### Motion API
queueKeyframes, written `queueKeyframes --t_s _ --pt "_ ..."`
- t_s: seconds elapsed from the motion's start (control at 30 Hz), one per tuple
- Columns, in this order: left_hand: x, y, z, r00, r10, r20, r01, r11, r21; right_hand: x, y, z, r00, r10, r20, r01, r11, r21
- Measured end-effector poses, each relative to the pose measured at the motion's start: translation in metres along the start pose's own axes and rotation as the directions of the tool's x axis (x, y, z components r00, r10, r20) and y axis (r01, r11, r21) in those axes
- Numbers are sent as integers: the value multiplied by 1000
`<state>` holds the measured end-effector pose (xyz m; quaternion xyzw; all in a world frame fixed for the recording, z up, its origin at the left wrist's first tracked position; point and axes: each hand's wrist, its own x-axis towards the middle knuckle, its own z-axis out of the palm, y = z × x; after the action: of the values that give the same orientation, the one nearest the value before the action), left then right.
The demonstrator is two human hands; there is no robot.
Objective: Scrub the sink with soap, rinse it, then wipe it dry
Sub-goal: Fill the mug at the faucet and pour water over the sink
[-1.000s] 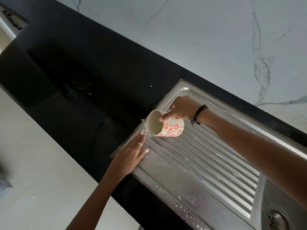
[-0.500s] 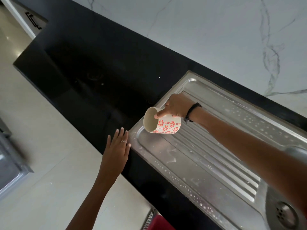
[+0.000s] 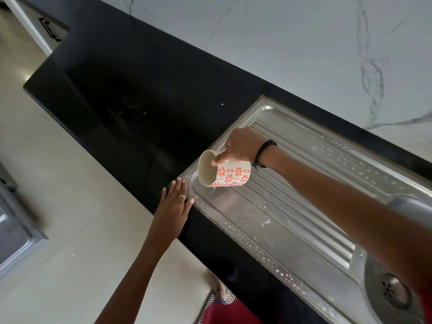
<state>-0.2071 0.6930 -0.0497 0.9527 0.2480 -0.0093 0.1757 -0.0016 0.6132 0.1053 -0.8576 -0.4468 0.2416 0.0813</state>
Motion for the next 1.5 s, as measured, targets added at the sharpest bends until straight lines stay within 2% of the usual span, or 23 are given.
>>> queueKeyframes --t_s 0.2,0.37,0.43,0.57,0.63,0.8,0.93,1.1,1.23,1.3,1.37,1.43,1.5 --pt "2 3 4 998 -31 -48 31 1000 -1 -2 -22 1 999 -49 -16 46 989 -141" --pt "3 3 7 996 -16 -82 13 999 -32 -10 -18 8 998 -63 20 66 987 -147" --pt "2 5 7 998 2 -62 -4 999 -41 -17 -11 9 999 -48 24 51 992 -113" --pt "-7 16 5 991 127 48 -121 987 -104 -34 4 9 999 7 52 -5 999 -34" --pt "-11 19 3 988 138 67 -127 981 -147 -42 9 9 998 26 60 -24 999 -35" --pt "-9 24 5 995 29 100 -32 999 26 -58 9 15 999 25 48 -17 986 -165" --pt "-11 43 9 984 67 168 -82 993 87 -74 11 19 999 45 18 -41 983 -181" --pt "-25 81 20 961 171 216 -181 983 32 -99 32 21 993 120 21 -117 988 -103" --pt "-35 108 30 926 262 271 -273 962 2 -124 73 27 969 246 -7 -245 967 75" --pt "-36 111 30 929 265 257 -269 963 -22 -135 96 29 938 344 35 -338 892 301" --pt "-34 105 29 944 254 208 -259 966 -6 -147 111 30 903 420 95 -396 723 565" --pt "-25 88 28 961 236 144 -248 966 71 -156 121 30 883 462 86 -403 650 644" --pt "-8 66 25 979 173 108 -186 974 130 -162 129 30 874 483 49 -396 651 647"
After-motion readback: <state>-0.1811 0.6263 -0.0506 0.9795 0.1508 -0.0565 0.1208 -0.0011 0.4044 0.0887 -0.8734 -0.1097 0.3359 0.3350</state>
